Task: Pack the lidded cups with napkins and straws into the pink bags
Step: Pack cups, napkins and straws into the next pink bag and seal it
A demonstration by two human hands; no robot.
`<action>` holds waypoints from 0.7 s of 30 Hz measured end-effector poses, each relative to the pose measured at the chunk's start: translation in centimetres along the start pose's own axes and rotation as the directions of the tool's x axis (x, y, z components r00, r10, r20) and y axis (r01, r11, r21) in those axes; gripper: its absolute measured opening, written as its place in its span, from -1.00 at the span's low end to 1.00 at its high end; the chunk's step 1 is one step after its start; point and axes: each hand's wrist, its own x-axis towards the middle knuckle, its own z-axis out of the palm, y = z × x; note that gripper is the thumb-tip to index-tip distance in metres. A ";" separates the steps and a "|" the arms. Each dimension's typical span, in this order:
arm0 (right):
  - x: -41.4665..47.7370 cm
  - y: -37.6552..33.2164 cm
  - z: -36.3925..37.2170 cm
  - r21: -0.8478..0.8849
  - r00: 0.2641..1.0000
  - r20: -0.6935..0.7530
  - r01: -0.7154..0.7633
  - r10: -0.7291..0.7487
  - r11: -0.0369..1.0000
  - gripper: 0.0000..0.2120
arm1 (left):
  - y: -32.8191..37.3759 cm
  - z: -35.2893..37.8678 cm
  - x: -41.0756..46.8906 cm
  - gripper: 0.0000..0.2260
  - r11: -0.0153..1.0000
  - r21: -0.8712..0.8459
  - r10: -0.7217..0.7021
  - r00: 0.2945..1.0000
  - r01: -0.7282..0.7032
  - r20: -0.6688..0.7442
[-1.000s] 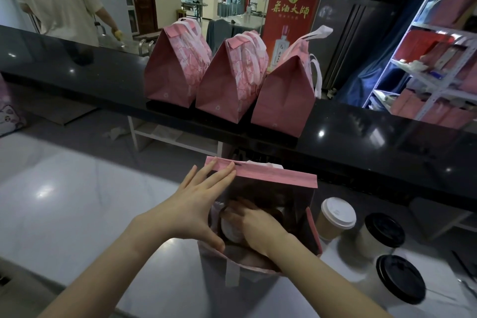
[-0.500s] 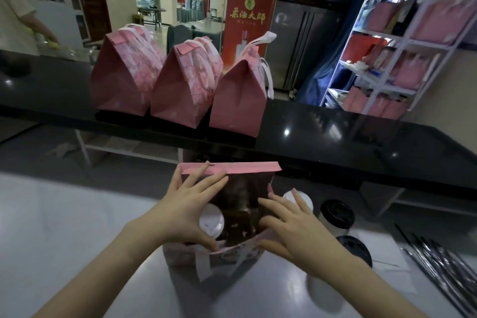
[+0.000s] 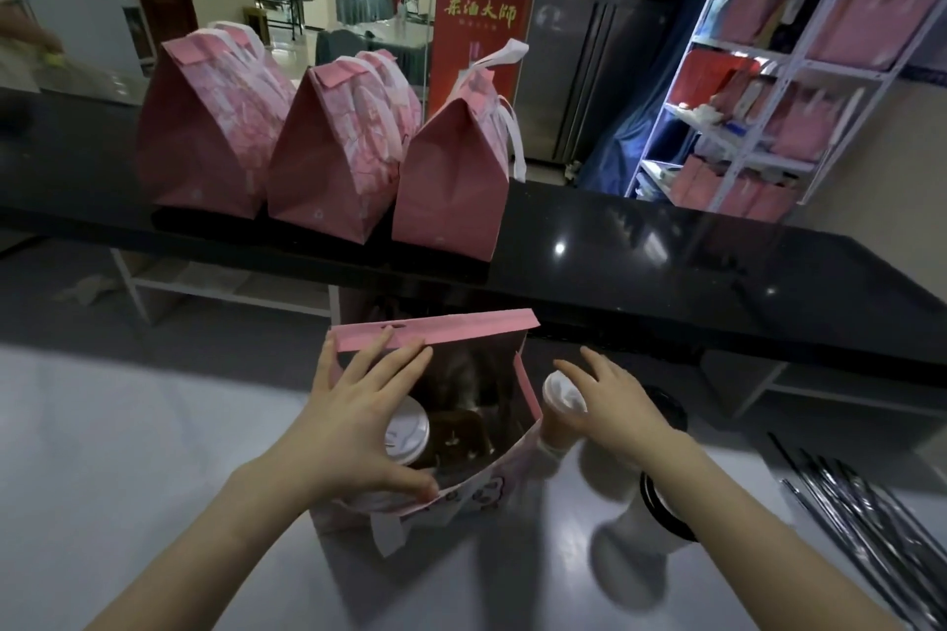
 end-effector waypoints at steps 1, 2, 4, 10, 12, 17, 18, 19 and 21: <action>1.1 0.2 0.4 -0.028 0.997 0.072 -0.009 0.011 1.000 -0.30 | -0.1 0.0 0.1 0.10 1.000 -0.001 -0.004 1.000 0.004 -0.003; 2.1 0.3 1.0 -0.048 0.991 0.132 -0.013 0.019 0.999 -0.24 | -0.3 0.1 0.0 0.09 1.000 -0.005 -0.011 1.000 0.011 -0.002; 3.7 0.7 1.5 -0.082 0.978 0.203 -0.022 0.038 0.996 -0.18 | -0.5 0.0 0.0 0.08 1.000 -0.011 -0.020 1.000 0.020 -0.014; 5.2 0.7 2.4 -0.139 0.978 0.210 0.038 -0.008 0.990 -0.34 | -0.7 -0.1 0.0 0.10 0.999 -0.032 -0.026 1.000 0.025 -0.018; 4.3 0.3 1.8 -0.108 0.978 0.202 0.065 -0.042 0.992 -0.31 | -0.6 -0.2 0.0 0.11 0.999 -0.039 -0.026 0.999 0.025 -0.020; 1.0 -0.2 -2.3 0.144 0.992 -0.039 0.123 -0.119 0.982 -0.26 | -0.4 -0.2 -0.1 0.12 0.999 -0.026 -0.026 0.999 0.025 -0.022; 0.2 -0.3 -3.8 0.184 0.985 -0.107 0.151 -0.133 0.971 -0.26 | -0.3 -0.2 -0.2 0.12 0.999 -0.026 -0.027 0.999 0.026 -0.021; -0.6 -0.3 -5.5 0.202 0.974 -0.167 0.184 -0.151 0.962 -0.25 | -0.3 -0.2 -0.3 0.12 0.999 -0.027 -0.029 0.999 0.028 -0.020; -2.4 -0.4 -9.2 0.197 0.940 -0.273 0.262 -0.203 0.945 -0.24 | -0.2 -0.3 -0.3 0.13 0.999 -0.022 -0.035 0.999 0.034 -0.019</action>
